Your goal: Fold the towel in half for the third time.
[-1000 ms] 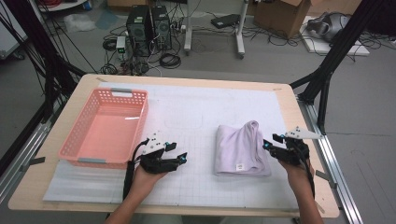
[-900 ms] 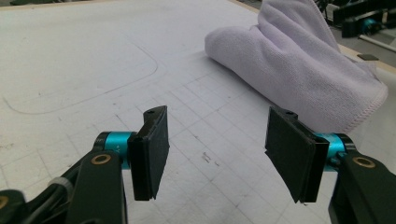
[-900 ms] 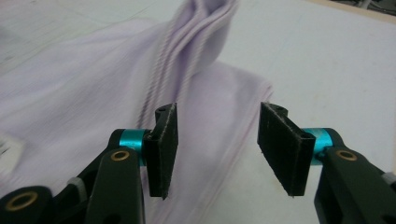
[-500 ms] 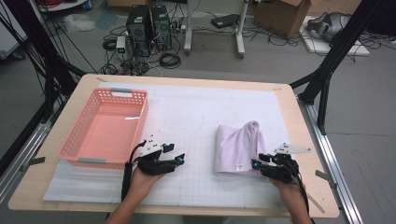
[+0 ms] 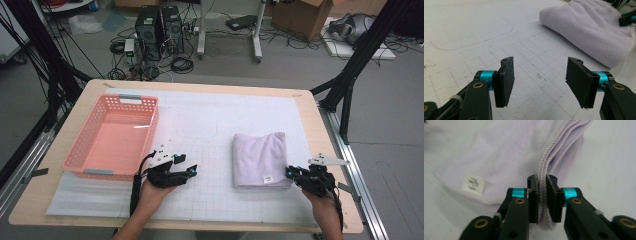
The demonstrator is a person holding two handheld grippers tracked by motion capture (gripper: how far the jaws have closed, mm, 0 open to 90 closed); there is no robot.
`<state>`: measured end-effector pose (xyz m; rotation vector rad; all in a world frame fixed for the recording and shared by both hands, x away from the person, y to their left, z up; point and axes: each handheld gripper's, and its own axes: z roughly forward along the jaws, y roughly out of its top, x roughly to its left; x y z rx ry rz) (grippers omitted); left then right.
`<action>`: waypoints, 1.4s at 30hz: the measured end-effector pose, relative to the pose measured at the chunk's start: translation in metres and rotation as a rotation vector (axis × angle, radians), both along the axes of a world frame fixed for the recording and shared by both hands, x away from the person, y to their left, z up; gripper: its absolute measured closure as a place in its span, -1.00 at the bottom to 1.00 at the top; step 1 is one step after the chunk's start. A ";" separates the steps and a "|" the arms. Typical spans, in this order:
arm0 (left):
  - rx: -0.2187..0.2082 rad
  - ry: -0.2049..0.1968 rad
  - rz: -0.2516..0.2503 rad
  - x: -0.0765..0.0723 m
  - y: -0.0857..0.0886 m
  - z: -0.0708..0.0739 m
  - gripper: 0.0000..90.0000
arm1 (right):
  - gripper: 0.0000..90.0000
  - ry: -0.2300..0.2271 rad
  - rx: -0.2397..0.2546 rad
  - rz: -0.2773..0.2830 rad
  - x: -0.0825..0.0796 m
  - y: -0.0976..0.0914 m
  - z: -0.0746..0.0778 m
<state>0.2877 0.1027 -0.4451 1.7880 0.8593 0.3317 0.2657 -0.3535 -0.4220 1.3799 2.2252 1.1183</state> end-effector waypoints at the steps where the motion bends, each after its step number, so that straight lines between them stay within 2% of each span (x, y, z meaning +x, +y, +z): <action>1: 0.003 0.000 0.000 0.000 0.000 0.000 -0.11 | 0.53 0.009 -0.026 -0.012 0.000 -0.001 -0.003; 3: 0.001 -0.002 0.002 0.000 0.000 0.000 -0.11 | 0.45 -0.014 -0.009 -0.025 -0.002 -0.003 -0.002; 7: 0.005 0.001 0.001 0.000 0.000 0.000 -0.11 | 0.31 -0.123 -0.031 -0.068 -0.006 0.001 0.012; 10: 0.003 0.003 0.001 0.000 0.000 0.000 -0.11 | 0.31 -0.171 -0.033 -0.041 -0.002 0.010 0.017; 12: 0.003 0.003 0.002 0.000 0.000 0.000 -0.11 | 0.28 -0.179 -0.028 -0.015 0.005 0.021 0.020; 14: -0.001 0.001 0.003 0.000 0.000 0.000 -0.11 | 0.27 -0.193 -0.045 0.017 0.016 0.035 0.023; 17: -0.007 0.004 0.006 0.000 0.000 0.000 -0.11 | 0.40 -0.174 -0.067 0.061 0.037 0.055 0.026; 25: -0.012 0.003 -0.006 -0.001 0.002 -0.001 -0.11 | 0.29 -0.130 -0.124 0.070 0.093 0.089 0.026; 29: -0.013 0.005 -0.004 -0.001 0.002 -0.001 -0.11 | 0.26 -0.067 -0.126 0.084 0.113 0.102 0.018; 32: -0.015 0.003 -0.004 0.000 0.003 -0.001 -0.11 | 0.22 -0.014 -0.162 0.105 0.123 0.112 0.008; 34: -0.014 0.003 -0.003 0.000 0.003 -0.001 -0.11 | 0.35 0.024 -0.169 0.122 0.127 0.116 0.001; 36: -0.013 0.004 -0.007 0.000 0.002 -0.002 -0.11 | 0.64 0.022 -0.171 0.140 0.127 0.118 0.002; 38: -0.012 0.004 -0.006 0.000 0.002 -0.002 -0.11 | 0.80 0.017 -0.155 0.163 0.128 0.120 0.005; 40: -0.012 0.003 -0.007 0.001 0.002 -0.002 -0.11 | 0.83 0.006 -0.093 0.191 0.128 0.123 0.009; 42: -0.017 0.004 -0.005 0.000 0.001 -0.002 -0.11 | 0.83 -0.030 -0.047 0.207 0.128 0.127 0.011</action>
